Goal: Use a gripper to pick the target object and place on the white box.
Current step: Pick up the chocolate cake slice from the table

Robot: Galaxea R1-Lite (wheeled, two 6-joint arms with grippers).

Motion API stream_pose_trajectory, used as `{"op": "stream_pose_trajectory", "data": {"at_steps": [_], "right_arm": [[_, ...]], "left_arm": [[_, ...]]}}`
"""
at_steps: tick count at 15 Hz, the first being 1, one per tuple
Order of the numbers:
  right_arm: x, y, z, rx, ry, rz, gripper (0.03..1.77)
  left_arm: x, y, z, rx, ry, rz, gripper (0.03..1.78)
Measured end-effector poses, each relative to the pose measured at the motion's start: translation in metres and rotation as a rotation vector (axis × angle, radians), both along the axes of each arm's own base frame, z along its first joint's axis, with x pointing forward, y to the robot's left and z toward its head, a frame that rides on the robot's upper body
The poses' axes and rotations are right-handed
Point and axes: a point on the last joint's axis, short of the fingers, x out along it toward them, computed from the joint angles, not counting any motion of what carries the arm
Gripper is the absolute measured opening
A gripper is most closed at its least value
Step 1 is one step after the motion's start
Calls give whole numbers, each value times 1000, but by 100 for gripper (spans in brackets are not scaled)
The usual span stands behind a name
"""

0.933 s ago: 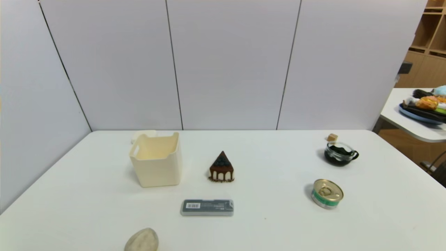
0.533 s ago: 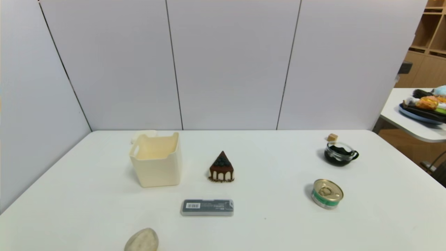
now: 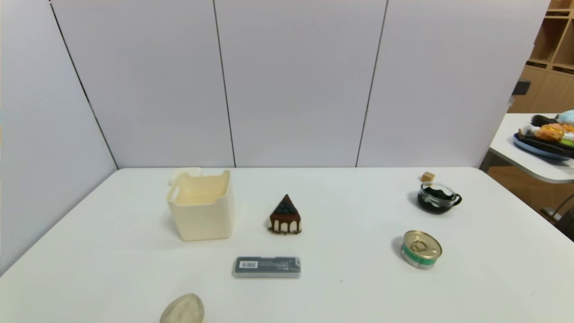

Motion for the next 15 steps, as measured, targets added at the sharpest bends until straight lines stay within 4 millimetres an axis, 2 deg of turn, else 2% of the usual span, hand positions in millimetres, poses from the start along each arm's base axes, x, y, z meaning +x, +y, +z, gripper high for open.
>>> {"op": "stream_pose_trajectory", "data": {"at_steps": [5, 7, 9, 12, 15], "right_arm": [[0, 0, 0, 0, 1, 0, 170], [0, 0, 0, 0, 0, 1, 170], [0, 0, 0, 0, 0, 0, 170], [0, 0, 0, 0, 0, 0, 170], [0, 0, 0, 0, 0, 0, 170]], "left_arm": [[7, 0, 4, 10, 125, 4, 169], [11, 0, 20, 3, 108, 12, 169], [15, 0, 53, 1, 36, 20, 169], [24, 0, 123, 11, -108, 0, 169], [43, -1, 189, 43, -186, -54, 169]]}}
